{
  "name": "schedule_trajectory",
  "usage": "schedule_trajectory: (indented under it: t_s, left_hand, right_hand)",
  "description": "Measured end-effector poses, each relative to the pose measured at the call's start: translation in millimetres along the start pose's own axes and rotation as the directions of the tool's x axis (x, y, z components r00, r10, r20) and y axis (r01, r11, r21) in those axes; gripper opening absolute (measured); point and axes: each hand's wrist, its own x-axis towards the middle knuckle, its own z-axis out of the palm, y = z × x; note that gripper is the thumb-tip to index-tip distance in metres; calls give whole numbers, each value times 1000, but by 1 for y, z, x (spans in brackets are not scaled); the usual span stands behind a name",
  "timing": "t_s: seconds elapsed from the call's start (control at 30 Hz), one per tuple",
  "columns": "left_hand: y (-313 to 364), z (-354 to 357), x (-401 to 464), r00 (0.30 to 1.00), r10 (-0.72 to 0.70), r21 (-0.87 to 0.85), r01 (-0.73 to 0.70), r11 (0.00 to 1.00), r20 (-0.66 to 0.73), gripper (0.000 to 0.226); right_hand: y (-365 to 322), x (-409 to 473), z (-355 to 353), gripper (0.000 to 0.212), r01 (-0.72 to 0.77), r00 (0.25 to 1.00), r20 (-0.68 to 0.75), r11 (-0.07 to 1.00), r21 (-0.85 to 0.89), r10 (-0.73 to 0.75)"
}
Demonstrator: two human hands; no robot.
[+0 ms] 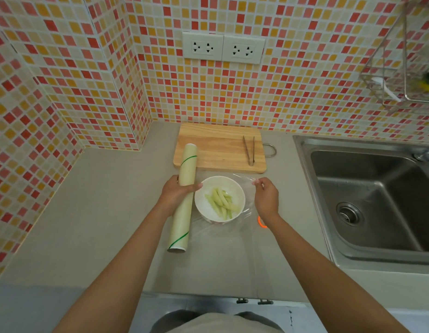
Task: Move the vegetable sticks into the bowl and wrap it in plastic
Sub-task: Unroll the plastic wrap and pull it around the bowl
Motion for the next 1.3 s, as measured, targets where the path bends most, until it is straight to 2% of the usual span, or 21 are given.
schedule_trajectory:
  t_s: [0.07, 0.2, 0.4, 0.53, 0.77, 0.87, 0.93, 1.0, 1.07, 1.2, 1.3]
  left_hand:
    - [-2, 0, 2, 999, 13, -12, -14, 1000, -43, 54]
    - [-4, -4, 6, 994, 79, 25, -77, 997, -82, 42]
    - [-13, -2, 7, 997, 44, 39, -41, 998, -63, 33]
    - [-17, 0, 6, 997, 39, 34, -37, 999, -65, 33]
    - [-22, 6, 7, 998, 23, 2, -23, 1000, -61, 39]
    - [-24, 7, 8, 998, -4, -25, 2, 1000, -62, 38]
    - [-24, 7, 9, 998, -18, -32, 16, 999, -56, 39]
    - [-24, 6, 9, 998, -19, -34, 17, 999, -56, 37]
    - [-23, 6, 9, 998, -24, -39, 22, 999, -58, 37]
    - [-23, 8, 9, 998, -34, -50, 31, 998, -59, 39]
    - [-22, 8, 9, 998, -33, -39, 31, 999, -58, 41]
  right_hand:
    - [1, 2, 0, 22, -1, 1000, -9, 1000, -9, 1]
    - [4, 4, -1, 22, -10, 1000, -21, 1000, -29, 10]
    - [11, 3, 1, 23, -23, 1000, -12, 996, -86, 22]
    - [16, 1, 4, 24, -15, 1000, -9, 972, -236, 13]
    - [21, -2, 16, 27, 21, 998, 69, 861, -508, 17]
    - [23, -2, 20, 24, -37, 985, 143, 933, -359, 95]
    - [17, 1, 19, 23, -213, 954, 178, 963, -167, 242]
    - [9, 7, 17, 22, -426, 881, 210, 904, -34, 424]
    - [3, 12, 14, 20, -578, 805, 227, 812, 86, 549]
    - [-1, 20, 12, 8, -661, 750, 220, 709, 245, 624]
    - [-5, 25, 14, 10, -672, 739, 194, 682, 289, 646]
